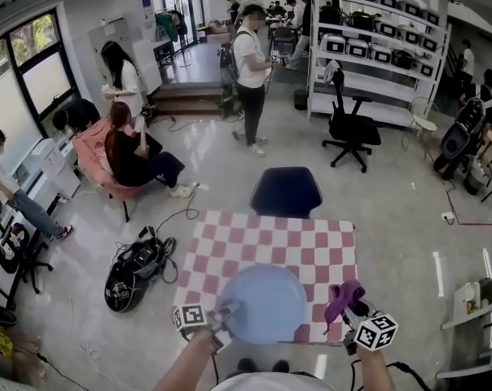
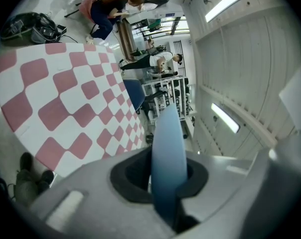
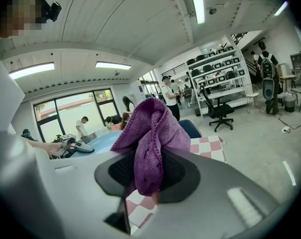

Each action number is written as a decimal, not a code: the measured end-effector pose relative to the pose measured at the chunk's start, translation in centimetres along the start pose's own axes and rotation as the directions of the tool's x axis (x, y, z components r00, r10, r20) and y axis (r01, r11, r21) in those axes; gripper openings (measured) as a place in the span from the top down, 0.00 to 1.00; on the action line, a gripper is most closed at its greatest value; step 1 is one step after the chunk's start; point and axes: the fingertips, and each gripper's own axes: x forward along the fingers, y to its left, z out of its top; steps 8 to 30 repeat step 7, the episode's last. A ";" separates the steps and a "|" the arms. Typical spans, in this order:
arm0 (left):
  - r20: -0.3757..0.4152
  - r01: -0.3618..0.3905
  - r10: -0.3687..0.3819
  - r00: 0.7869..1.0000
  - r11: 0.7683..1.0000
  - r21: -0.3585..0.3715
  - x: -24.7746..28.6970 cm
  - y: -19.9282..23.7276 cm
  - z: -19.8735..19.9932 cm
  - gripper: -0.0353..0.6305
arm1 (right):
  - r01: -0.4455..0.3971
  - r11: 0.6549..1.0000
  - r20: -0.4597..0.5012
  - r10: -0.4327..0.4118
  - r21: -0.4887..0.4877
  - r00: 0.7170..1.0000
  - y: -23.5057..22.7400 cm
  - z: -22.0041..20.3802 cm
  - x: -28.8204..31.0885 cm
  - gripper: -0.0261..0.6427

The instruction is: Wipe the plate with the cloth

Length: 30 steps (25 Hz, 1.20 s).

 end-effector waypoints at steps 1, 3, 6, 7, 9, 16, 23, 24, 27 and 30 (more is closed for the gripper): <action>-0.002 0.003 -0.003 1.000 1.000 -0.004 0.0 0.0 0.0 0.88 | 0.003 1.000 -0.001 -0.003 -0.003 1.000 0.1 0.1 -0.1 0.81; -0.007 0.011 -0.011 1.000 1.000 -0.013 0.2 0.2 -0.2 0.88 | 0.012 1.000 -0.001 -0.012 -0.009 1.000 0.2 0.2 -0.3 0.81; -0.017 0.012 -0.013 1.000 1.000 -0.011 -0.1 0.3 0.1 0.88 | 0.018 1.000 0.008 -0.018 -0.006 1.000 0.7 0.0 0.1 0.81; -0.020 0.012 -0.012 1.000 1.000 -0.009 -0.3 0.3 0.3 0.88 | 0.019 1.000 0.011 -0.018 -0.003 1.000 0.9 -0.1 0.3 0.81; -0.020 0.012 -0.012 1.000 1.000 -0.009 -0.3 0.3 0.3 0.88 | 0.019 1.000 0.011 -0.018 -0.003 1.000 0.9 -0.1 0.3 0.81; -0.020 0.012 -0.012 1.000 1.000 -0.009 -0.3 0.3 0.3 0.88 | 0.019 1.000 0.011 -0.018 -0.003 1.000 0.9 -0.1 0.3 0.81; -0.020 0.012 -0.012 1.000 1.000 -0.009 -0.3 0.3 0.3 0.88 | 0.019 1.000 0.011 -0.018 -0.003 1.000 0.9 -0.1 0.3 0.81; -0.020 0.012 -0.012 1.000 1.000 -0.009 -0.3 0.3 0.3 0.88 | 0.019 1.000 0.011 -0.018 -0.003 1.000 0.9 -0.1 0.3 0.81; -0.020 0.012 -0.012 1.000 1.000 -0.009 -0.3 0.3 0.3 0.88 | 0.019 1.000 0.011 -0.018 -0.003 1.000 0.9 -0.1 0.3 0.81; -0.020 0.012 -0.012 1.000 1.000 -0.009 -0.3 0.3 0.3 0.88 | 0.019 1.000 0.011 -0.018 -0.003 1.000 0.9 -0.1 0.3 0.81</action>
